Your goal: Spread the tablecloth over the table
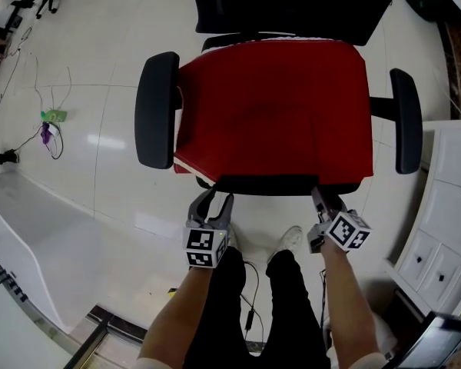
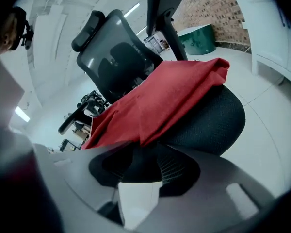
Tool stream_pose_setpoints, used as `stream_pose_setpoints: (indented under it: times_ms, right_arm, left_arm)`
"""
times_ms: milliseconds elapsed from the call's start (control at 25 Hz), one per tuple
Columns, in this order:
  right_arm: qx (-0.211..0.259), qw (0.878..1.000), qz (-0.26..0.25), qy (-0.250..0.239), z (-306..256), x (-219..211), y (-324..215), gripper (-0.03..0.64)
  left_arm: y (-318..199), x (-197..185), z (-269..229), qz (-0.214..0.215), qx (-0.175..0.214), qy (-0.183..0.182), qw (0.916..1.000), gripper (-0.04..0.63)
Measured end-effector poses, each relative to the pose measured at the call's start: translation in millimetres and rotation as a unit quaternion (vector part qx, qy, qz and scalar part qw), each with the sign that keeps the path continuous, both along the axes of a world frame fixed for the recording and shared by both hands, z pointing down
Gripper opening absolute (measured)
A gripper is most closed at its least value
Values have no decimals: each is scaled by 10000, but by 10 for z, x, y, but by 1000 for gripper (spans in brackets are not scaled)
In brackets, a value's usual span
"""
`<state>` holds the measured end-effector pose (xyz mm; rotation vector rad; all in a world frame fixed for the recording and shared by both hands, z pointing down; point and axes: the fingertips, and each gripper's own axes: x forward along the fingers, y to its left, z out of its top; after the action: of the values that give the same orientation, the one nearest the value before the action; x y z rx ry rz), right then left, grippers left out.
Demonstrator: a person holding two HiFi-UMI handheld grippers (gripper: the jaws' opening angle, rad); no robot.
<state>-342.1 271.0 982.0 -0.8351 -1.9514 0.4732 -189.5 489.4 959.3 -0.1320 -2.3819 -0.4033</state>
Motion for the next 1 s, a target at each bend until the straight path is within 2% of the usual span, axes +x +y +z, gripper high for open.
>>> stream_pose_setpoints:
  times_ms: [160, 240, 320, 400, 560, 640, 720, 840, 880, 1000]
  right_arm:
    - [-513, 9981, 354, 12, -91, -132, 62, 190]
    - [-559, 9975, 431, 15, -97, -174, 61, 186]
    - [-402, 9981, 464, -49, -89, -213, 19, 93]
    - [-359, 9985, 378, -176, -119, -232, 10, 37]
    - [-290, 9986, 16, -442, -196, -232, 43, 15]
    - [-251, 9983, -55, -516, -230, -225, 24, 15]
    - [-226, 9980, -109, -572, -243, -201, 29, 15]
    - [-175, 9977, -207, -618, -247, -173, 66, 15]
    - [-155, 9976, -240, -635, -251, -173, 76, 15]
    - [-136, 9973, -301, -661, -262, -180, 93, 15]
  left_arm:
    - [32, -20, 12, -18, 12, 16, 10000, 179]
    - [40, -37, 10, -9, -1, 18, 10000, 179]
    - [44, -50, 23, -8, -3, 35, 10000, 179]
    - [45, -53, 37, -40, 17, 60, 10000, 179]
    - [28, -49, 92, -151, 130, 127, 9997, 179]
    - [-11, -27, 144, -332, 472, 144, 9982, 179]
    - [-41, 1, 165, -689, 1116, 34, 9914, 179]
    - [18, 14, 108, -1407, 2041, -335, 9682, 179]
    - [59, 14, 83, -1582, 2197, -428, 9617, 181]
    - [196, -7, -2, -1890, 2426, -669, 9492, 181]
